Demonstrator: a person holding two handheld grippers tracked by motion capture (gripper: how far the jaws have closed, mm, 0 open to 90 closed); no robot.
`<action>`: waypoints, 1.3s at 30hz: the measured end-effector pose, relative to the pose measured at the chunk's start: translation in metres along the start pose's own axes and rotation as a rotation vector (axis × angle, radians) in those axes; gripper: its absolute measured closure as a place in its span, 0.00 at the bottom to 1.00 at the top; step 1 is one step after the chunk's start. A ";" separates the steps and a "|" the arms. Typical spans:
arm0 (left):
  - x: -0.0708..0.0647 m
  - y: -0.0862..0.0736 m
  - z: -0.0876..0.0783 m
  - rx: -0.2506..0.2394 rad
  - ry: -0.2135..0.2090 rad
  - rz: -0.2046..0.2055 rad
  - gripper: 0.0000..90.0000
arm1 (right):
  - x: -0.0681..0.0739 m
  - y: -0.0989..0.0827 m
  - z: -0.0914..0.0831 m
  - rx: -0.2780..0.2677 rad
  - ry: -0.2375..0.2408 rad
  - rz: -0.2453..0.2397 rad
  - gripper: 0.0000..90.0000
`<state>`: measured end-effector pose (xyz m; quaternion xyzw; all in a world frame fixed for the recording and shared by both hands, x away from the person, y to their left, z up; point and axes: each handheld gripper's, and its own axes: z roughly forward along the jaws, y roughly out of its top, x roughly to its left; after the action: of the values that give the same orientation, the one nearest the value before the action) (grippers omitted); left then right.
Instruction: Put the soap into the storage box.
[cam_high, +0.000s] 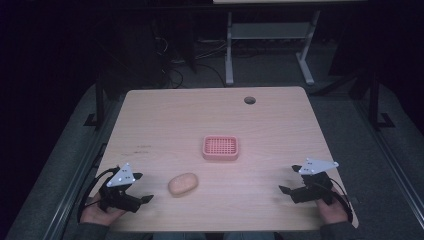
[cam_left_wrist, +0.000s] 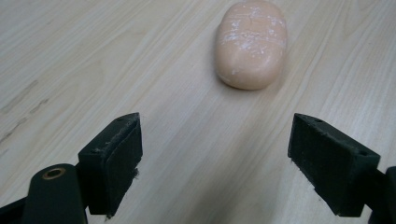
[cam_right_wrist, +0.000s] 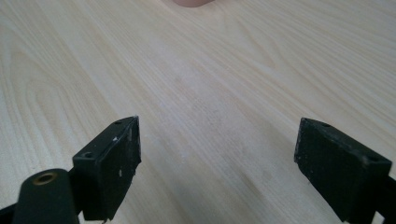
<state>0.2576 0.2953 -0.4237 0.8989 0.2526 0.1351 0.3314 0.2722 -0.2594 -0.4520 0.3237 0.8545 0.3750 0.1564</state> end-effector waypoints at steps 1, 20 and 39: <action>0.000 0.000 0.000 0.000 0.000 0.000 0.19 | 0.000 0.000 0.000 -0.006 0.001 0.003 0.16; -0.007 0.049 0.025 0.122 -0.095 0.091 0.22 | 0.010 0.003 -0.001 -0.023 0.008 -0.037 0.16; -0.013 0.095 0.078 0.331 -0.166 0.155 0.25 | 0.016 0.004 -0.004 -0.030 0.001 -0.074 0.16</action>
<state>0.3136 0.1845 -0.4194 0.9659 0.1734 0.0425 0.1876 0.2599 -0.2487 -0.4463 0.2893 0.8603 0.3817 0.1748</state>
